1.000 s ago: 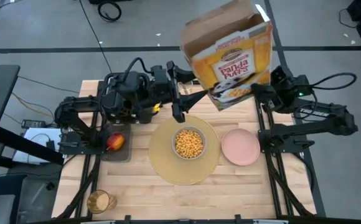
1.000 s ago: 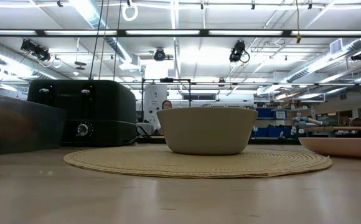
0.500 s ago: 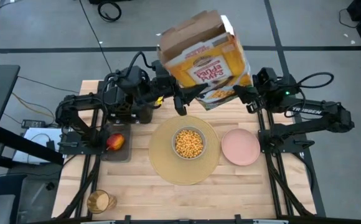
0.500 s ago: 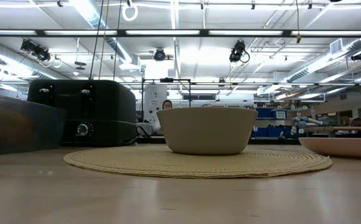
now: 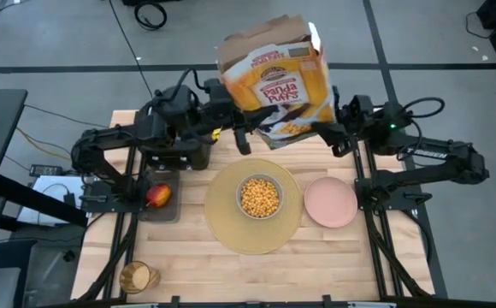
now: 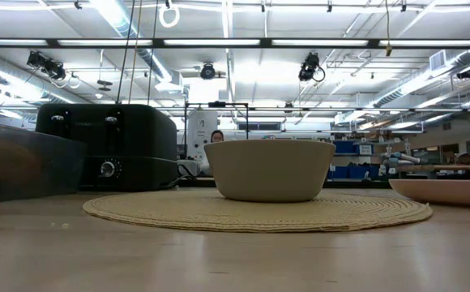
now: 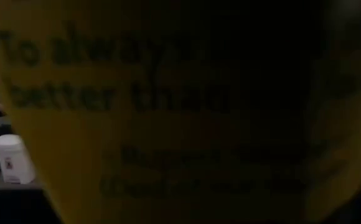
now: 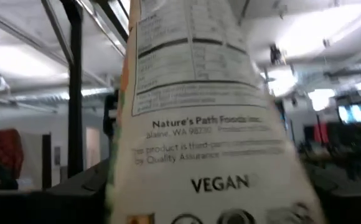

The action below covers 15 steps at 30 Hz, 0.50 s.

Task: Arrange a breakfast setting
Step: Pour the cereal into the gray bowl

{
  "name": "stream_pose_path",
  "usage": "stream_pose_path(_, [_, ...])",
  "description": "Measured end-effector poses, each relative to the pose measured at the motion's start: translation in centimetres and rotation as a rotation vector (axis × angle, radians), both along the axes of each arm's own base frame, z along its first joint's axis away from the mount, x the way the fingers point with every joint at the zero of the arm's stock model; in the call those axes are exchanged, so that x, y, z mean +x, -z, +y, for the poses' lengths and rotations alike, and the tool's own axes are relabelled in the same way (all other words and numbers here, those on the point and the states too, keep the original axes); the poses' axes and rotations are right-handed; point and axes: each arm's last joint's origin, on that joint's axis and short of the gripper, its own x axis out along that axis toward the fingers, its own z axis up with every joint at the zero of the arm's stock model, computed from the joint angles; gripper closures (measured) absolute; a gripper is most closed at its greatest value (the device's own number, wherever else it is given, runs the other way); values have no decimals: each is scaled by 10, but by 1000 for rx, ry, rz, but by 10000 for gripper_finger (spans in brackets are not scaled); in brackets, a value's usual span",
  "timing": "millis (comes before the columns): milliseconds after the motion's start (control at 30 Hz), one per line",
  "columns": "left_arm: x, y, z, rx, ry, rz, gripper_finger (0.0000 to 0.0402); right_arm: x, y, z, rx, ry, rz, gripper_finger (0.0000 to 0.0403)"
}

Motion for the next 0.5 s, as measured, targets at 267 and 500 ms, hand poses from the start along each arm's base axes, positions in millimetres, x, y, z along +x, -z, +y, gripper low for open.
stream_pose_path(267, [-18, 4, 2, 26, -46, 182, 270, -10, -12, 0, -41, 70, 297, 40])
stream_pose_path(500, [4, 33, 0, 2, -21, 354, 271, -3, -17, -5, -13, 18, 381, 29])
